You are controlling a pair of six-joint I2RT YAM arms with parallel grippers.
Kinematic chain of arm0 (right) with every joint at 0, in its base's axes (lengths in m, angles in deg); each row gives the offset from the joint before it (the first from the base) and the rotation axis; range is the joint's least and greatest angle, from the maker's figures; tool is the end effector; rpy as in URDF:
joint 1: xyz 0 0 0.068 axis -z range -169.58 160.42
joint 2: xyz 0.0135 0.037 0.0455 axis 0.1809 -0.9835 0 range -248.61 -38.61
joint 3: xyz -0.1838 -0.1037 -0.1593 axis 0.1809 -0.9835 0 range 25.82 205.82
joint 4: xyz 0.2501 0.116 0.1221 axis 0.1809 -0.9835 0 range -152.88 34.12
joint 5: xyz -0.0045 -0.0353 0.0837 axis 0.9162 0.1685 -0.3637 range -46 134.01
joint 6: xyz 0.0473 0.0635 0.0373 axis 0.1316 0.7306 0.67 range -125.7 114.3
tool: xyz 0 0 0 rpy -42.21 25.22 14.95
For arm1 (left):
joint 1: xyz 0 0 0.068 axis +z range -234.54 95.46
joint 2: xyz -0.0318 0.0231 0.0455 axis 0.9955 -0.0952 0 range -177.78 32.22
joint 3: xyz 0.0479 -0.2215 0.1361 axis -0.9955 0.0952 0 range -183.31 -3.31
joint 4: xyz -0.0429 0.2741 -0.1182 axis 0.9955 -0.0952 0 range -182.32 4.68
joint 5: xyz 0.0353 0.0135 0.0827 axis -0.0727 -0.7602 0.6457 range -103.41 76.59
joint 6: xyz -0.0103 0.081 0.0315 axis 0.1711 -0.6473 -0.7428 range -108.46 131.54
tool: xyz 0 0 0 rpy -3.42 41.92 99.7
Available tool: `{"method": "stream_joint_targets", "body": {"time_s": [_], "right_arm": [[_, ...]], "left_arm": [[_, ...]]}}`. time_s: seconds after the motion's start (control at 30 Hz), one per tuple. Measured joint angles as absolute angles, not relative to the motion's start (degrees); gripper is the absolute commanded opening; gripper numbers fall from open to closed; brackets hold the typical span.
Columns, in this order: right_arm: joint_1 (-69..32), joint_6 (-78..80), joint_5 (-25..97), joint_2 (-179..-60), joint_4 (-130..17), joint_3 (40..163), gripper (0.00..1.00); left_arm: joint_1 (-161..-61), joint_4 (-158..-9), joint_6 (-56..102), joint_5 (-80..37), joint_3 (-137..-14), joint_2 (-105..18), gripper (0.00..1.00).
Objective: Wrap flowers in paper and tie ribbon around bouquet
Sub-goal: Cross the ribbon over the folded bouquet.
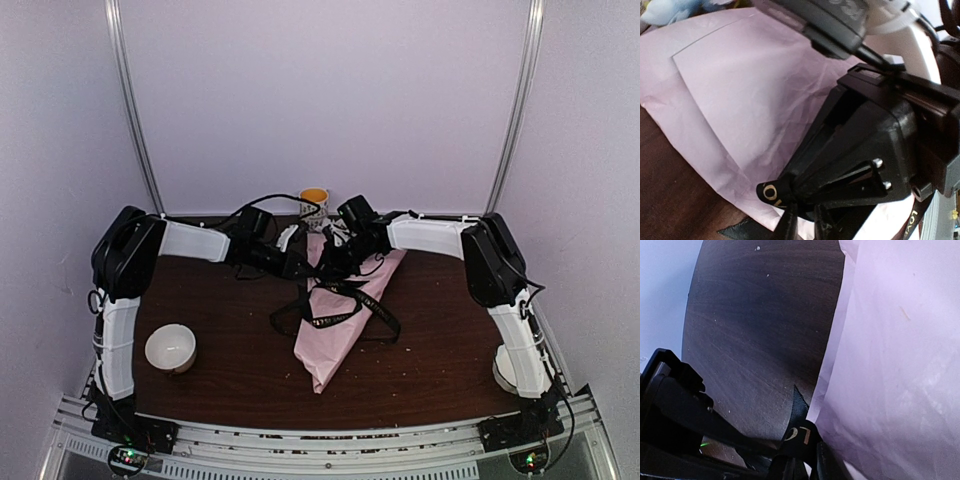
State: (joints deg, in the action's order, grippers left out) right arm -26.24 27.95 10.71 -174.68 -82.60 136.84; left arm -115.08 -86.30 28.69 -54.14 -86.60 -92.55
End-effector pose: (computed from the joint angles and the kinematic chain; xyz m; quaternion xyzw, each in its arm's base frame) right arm 0.4362 0.3780 0.1142 -0.1176 0.9025 0.4019 0.1007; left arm 0.4209 -0.3071 0.0882 0.2394 0.8358 -0.4440 0.2168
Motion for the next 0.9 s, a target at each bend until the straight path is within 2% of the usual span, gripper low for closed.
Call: {"method": "stream_joint_targets", "body": {"time_s": [0.07,0.9], "right_arm": [[-26.2,27.9,10.7,-174.7,-82.6,136.8,0.15],[-25.7,25.9,12.6,-170.8,-83.5,135.3,0.16]], "left_arm": [[-115.1,-86.2,28.6,-54.6,-86.6,-92.5,0.00],[-115.1,-90.2,28.2,-48.4,-86.9,-92.6,0.00]]}}
